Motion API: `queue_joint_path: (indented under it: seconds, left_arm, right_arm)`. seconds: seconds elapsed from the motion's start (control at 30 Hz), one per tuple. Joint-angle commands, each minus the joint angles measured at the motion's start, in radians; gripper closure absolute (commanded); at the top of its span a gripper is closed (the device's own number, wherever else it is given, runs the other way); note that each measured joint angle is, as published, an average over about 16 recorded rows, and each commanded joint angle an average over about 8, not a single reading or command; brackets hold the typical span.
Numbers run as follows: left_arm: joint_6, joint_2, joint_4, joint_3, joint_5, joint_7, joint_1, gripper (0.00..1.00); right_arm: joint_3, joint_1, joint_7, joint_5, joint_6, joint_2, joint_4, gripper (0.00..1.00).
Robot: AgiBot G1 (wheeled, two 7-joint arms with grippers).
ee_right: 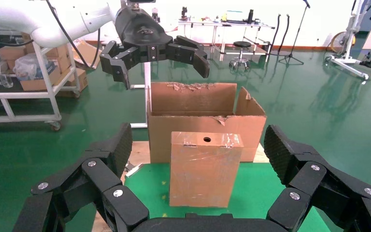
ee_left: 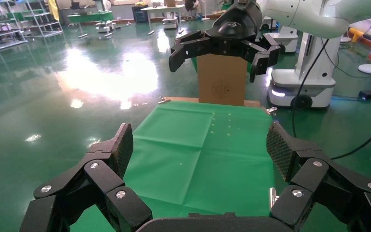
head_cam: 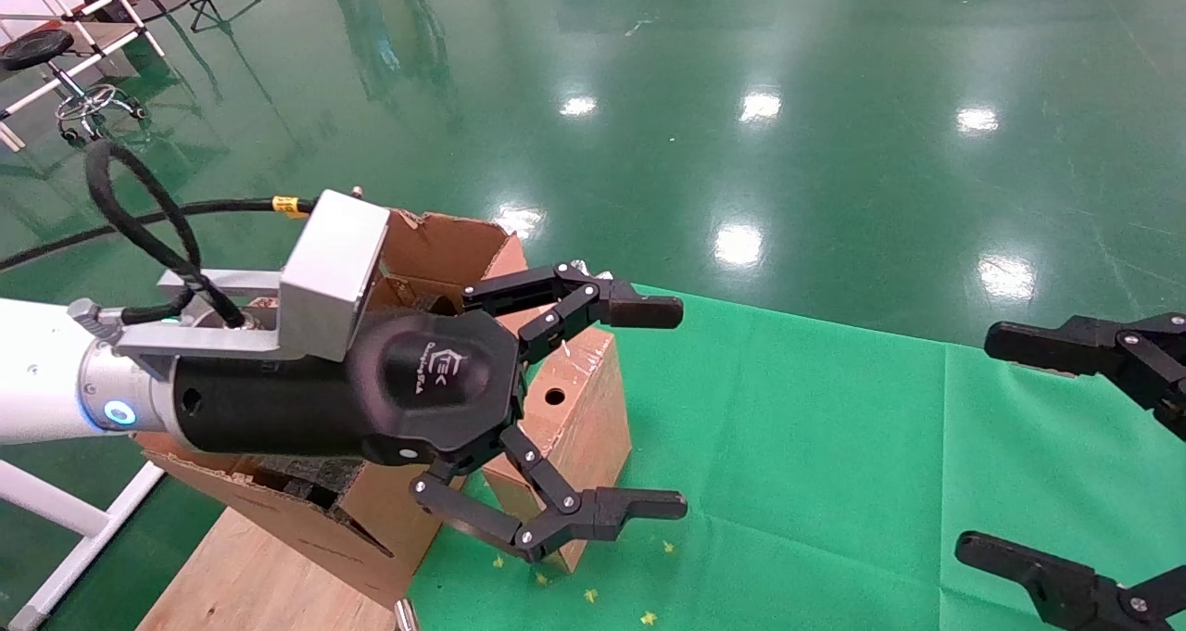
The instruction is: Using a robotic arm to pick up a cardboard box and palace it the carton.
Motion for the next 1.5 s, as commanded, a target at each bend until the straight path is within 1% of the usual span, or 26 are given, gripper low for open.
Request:
queue_joint_path:
  seconds: [0.03, 0.43, 0.47, 0.5, 0.7, 0.73, 0.77, 1.0, 1.2, 1.3, 1.4, 1.5]
  left_arm:
    - [0.0, 0.0, 0.0, 0.0, 0.0, 0.0, 0.0, 0.0]
    - [0.0, 0.0, 0.0, 0.0, 0.0, 0.0, 0.0, 0.0]
    - [0.0, 0.0, 0.0, 0.0, 0.0, 0.0, 0.0, 0.0]
    - [0.0, 0.0, 0.0, 0.0, 0.0, 0.0, 0.0, 0.0]
    - [-0.017, -0.008, -0.004, 0.005, 0.029, -0.001, -0.002, 0.0]
    - [-0.025, -0.011, -0.005, 0.007, 0.04, -0.002, -0.003, 0.0]
    - [-0.033, -0.015, -0.008, 0.009, 0.053, -0.004, -0.004, 0.0]
    - [-0.057, -0.046, -0.058, 0.044, 0.151, 0.007, -0.035, 0.0]
    - [-0.046, -0.055, -0.066, 0.06, 0.183, 0.021, -0.055, 0.0]
    - [-0.068, -0.058, -0.061, 0.066, 0.222, 0.022, -0.067, 0.0]
    - [-0.126, -0.058, -0.062, 0.081, 0.301, -0.014, -0.087, 0.0]
    - [-0.204, -0.05, -0.064, 0.112, 0.415, -0.104, -0.122, 0.0]
  right_arm:
    - [0.0, 0.0, 0.0, 0.0, 0.0, 0.0, 0.0, 0.0]
    - [0.0, 0.0, 0.0, 0.0, 0.0, 0.0, 0.0, 0.0]
    - [0.0, 0.0, 0.0, 0.0, 0.0, 0.0, 0.0, 0.01]
    - [0.0, 0.0, 0.0, 0.0, 0.0, 0.0, 0.0, 0.11]
    - [0.0, 0.0, 0.0, 0.0, 0.0, 0.0, 0.0, 0.86]
    - [0.0, 0.0, 0.0, 0.0, 0.0, 0.0, 0.0, 0.98]
    - [0.0, 0.0, 0.0, 0.0, 0.0, 0.0, 0.0, 1.0]
    - [0.0, 0.0, 0.0, 0.0, 0.0, 0.0, 0.0, 1.0]
    - [0.0, 0.0, 0.0, 0.0, 0.0, 0.0, 0.0, 1.0]
    - [0.0, 0.0, 0.0, 0.0, 0.001, 0.0, -0.001, 1.0]
    - [0.0, 0.0, 0.0, 0.0, 0.001, 0.0, -0.001, 1.0]
    - [0.0, 0.0, 0.0, 0.0, 0.001, 0.0, -0.001, 1.0]
